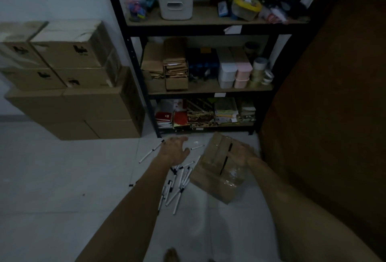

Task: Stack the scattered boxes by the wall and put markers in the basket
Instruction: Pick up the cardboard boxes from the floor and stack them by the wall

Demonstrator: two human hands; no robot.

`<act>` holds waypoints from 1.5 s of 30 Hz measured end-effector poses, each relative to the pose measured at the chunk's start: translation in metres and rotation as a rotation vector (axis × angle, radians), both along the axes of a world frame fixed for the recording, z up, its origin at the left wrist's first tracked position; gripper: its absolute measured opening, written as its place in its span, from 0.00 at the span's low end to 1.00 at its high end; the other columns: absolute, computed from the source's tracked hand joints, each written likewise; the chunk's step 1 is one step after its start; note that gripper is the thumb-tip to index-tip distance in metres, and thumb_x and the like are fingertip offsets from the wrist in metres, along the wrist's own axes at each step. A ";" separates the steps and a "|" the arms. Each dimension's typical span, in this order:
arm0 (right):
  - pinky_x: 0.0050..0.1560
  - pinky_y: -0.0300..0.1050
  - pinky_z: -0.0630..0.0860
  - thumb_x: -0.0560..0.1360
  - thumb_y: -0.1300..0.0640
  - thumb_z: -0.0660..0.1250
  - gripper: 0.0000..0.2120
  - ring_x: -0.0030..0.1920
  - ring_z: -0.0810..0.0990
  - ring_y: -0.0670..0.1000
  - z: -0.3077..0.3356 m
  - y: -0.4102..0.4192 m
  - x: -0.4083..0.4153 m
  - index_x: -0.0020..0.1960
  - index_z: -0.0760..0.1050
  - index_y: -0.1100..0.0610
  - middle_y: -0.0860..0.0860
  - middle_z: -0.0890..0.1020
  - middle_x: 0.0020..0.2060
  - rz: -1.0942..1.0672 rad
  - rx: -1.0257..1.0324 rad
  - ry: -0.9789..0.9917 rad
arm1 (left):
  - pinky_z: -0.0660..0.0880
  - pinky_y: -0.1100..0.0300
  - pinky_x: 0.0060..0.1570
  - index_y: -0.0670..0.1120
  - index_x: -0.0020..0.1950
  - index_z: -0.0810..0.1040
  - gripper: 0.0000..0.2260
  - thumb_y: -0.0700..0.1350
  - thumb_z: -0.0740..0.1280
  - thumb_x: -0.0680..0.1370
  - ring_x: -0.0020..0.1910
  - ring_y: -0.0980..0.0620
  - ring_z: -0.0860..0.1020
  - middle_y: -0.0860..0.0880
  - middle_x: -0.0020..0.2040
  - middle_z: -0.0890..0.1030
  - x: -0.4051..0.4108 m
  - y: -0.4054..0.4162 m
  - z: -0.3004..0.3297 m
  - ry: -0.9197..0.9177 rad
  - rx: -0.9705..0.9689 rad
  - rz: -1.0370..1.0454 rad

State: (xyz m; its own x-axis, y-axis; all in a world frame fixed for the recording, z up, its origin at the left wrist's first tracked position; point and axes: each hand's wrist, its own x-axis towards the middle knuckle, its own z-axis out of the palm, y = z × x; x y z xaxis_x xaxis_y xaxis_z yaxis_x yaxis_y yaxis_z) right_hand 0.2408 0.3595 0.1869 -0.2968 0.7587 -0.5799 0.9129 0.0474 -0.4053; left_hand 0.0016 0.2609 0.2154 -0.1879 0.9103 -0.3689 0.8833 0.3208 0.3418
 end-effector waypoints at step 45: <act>0.70 0.50 0.63 0.81 0.47 0.58 0.25 0.72 0.63 0.55 -0.614 0.056 0.049 0.77 0.59 0.42 0.48 0.64 0.74 -0.114 0.312 0.205 | 0.66 0.51 0.67 0.39 0.73 0.68 0.28 0.55 0.54 0.79 0.69 0.41 0.69 0.41 0.72 0.70 0.041 0.138 -0.634 0.128 0.212 -0.491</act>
State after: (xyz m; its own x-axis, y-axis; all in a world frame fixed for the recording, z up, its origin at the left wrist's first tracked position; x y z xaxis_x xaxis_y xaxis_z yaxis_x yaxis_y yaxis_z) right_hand 0.2901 0.4151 -0.4267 -0.2858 0.9241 -0.2538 0.8213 0.0998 -0.5617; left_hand 0.0427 0.3989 -0.4191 0.2462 0.9541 -0.1703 0.9507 -0.2036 0.2337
